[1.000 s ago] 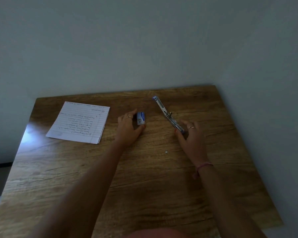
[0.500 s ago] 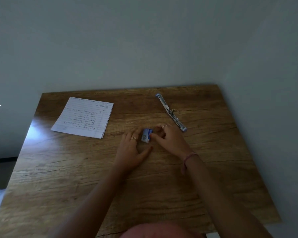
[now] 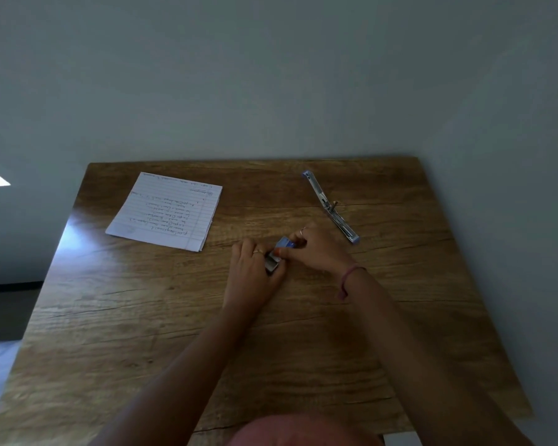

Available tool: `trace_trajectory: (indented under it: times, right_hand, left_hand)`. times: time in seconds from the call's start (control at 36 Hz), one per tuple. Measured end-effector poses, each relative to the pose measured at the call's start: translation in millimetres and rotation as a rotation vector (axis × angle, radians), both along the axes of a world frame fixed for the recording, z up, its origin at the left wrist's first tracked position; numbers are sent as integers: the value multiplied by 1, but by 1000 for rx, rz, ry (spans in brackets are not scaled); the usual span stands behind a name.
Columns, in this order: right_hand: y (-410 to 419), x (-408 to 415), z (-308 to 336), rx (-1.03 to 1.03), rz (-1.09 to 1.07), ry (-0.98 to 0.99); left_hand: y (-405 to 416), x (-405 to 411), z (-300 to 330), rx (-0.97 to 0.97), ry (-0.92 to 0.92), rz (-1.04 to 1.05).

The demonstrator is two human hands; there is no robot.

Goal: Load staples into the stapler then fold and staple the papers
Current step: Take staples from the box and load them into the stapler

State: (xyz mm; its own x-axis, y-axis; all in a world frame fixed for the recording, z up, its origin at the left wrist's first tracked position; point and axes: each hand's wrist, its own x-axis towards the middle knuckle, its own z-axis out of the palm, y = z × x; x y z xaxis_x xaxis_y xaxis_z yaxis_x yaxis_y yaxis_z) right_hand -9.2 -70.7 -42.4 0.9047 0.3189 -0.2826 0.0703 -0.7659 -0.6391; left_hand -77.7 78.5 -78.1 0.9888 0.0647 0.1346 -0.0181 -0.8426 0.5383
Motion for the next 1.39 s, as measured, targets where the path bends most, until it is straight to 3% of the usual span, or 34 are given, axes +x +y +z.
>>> trace_trajectory:
  times: [0.42,0.56,0.72,0.83,1.06,1.28,1.39]
  right_hand:
    - [-1,8,6,167,-199,107]
    - [2,4,8,95,-156,11]
    - [13,-12,16,-59,50,-295]
    - [22,-18,17,-275,194,-373]
    - [41,-22,22,-483,206,-428]
    - [49,-22,23,-487,157,-388]
    - [43,-24,24,-345,103,-342]
  left_hand:
    - [4,-6,4,-97,-19,37]
    - [5,-10,5,-89,-34,28]
    - [8,-11,5,-126,-9,8]
    - [8,-11,7,-150,12,10]
    - [8,-11,6,-163,16,-5]
    - [9,-10,5,-160,11,-16]
    - [10,-10,4,-144,7,-20]
